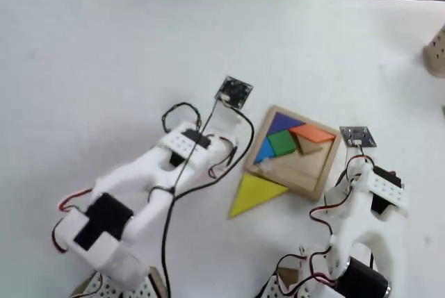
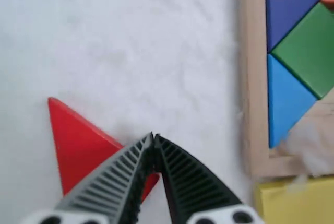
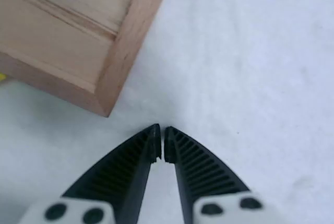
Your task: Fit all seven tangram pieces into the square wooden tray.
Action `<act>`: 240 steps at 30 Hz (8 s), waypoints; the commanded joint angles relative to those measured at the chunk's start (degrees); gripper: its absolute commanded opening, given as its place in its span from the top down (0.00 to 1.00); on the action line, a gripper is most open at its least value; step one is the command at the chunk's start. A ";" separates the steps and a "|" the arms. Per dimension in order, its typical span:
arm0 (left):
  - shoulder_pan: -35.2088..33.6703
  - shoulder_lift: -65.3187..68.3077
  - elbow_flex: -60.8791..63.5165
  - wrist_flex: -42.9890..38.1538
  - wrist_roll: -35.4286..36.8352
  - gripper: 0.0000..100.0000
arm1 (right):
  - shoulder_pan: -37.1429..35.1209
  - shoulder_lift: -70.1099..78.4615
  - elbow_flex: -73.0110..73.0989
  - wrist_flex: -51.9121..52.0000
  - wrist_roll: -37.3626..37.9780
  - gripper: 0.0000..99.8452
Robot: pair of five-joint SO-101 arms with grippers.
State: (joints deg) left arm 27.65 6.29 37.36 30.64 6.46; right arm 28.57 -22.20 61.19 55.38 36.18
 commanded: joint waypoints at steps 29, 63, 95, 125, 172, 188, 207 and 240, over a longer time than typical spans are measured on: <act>-12.62 -8.84 1.76 4.84 8.09 0.69 | -0.40 -0.75 -0.26 -0.66 0.79 0.98; -9.54 14.29 -31.47 36.75 -1.23 0.69 | -2.42 -0.75 0.00 -0.57 0.62 0.98; -7.69 14.37 -26.73 37.71 11.78 0.53 | -2.33 -0.75 0.00 -0.57 0.70 0.98; -8.84 14.64 -27.25 35.60 19.78 0.71 | -2.33 -0.75 0.00 -0.57 0.79 0.98; -10.33 14.73 -25.93 38.33 19.60 0.66 | -2.33 -0.75 0.00 -0.57 0.79 0.98; -6.81 14.64 -24.97 38.77 19.52 0.66 | -2.42 -0.75 0.00 -0.57 0.79 0.98; -8.13 24.57 -36.92 46.33 19.52 0.66 | -2.24 -0.75 0.00 -0.57 0.79 0.98; -8.84 17.45 -32.26 41.23 11.60 0.86 | -2.33 -0.75 0.00 -0.57 0.79 0.98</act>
State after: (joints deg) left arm 20.35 27.56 2.64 76.18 20.70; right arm 26.99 -22.20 61.36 55.03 36.18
